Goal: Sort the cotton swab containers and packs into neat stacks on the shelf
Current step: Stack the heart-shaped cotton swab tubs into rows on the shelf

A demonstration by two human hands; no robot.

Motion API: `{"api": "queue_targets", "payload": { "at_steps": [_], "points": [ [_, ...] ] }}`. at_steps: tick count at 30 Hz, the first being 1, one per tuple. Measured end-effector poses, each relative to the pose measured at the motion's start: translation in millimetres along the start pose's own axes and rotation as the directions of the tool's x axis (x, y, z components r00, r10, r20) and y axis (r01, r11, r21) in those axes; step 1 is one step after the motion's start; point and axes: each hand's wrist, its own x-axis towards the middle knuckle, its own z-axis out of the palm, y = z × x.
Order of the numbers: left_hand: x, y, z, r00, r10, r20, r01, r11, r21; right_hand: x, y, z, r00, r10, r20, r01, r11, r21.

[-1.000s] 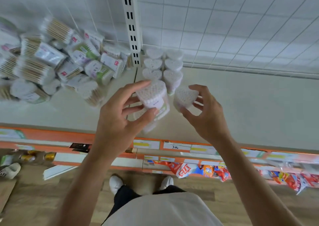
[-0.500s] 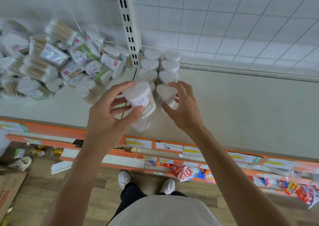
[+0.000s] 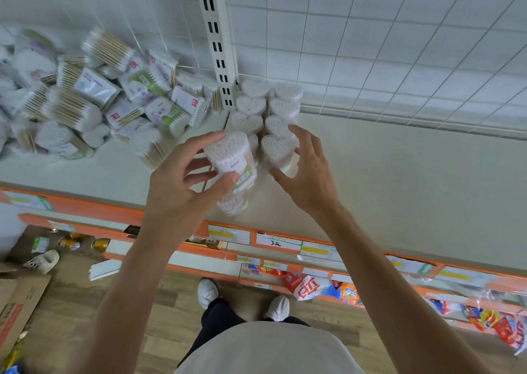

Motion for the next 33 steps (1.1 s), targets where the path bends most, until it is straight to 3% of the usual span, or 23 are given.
{"api": "queue_targets", "payload": {
  "at_steps": [2, 7, 10, 13, 22, 28, 33],
  "points": [
    [-0.6, 0.5, 1.3, 1.000, 0.024, 0.011, -0.024, 0.999, 0.036, -8.5, -11.2, -18.7, 1.000, 0.014, 0.016, -0.014, 1.000, -0.016],
    [6.6, 12.5, 17.4, 0.952, 0.285, 0.115, -0.306, 0.915, 0.264, -46.5, -56.0, -81.2, 0.998, 0.018, -0.054, -0.003, 0.960, 0.280],
    [14.0, 16.7, 36.5, 0.921, 0.346, 0.181, -0.388, 0.863, 0.324, -57.1, -66.2, -86.7, 1.000, -0.007, -0.015, 0.010, 0.979, 0.204],
    [16.1, 17.5, 50.1, 0.899, 0.368, 0.238, -0.433, 0.828, 0.355, -58.2, -64.2, -80.2, 0.998, -0.023, -0.063, 0.028, 0.996, 0.082],
    [10.7, 14.3, 38.4, 0.871, 0.271, 0.409, -0.436, 0.810, 0.393, -59.8, -51.9, -78.3, 0.998, -0.043, -0.053, 0.038, 0.995, -0.090],
    [16.3, 5.4, 3.6, 0.934, 0.126, 0.334, -0.298, 0.791, 0.535, -53.0, -42.9, -66.6, 1.000, -0.014, -0.027, 0.011, 0.997, -0.079],
    [14.5, 1.5, -1.3, 0.940, 0.057, 0.335, -0.254, 0.774, 0.580, -46.6, -36.6, -47.6, 0.999, -0.010, 0.032, 0.013, 0.996, -0.091]
  ]
}}
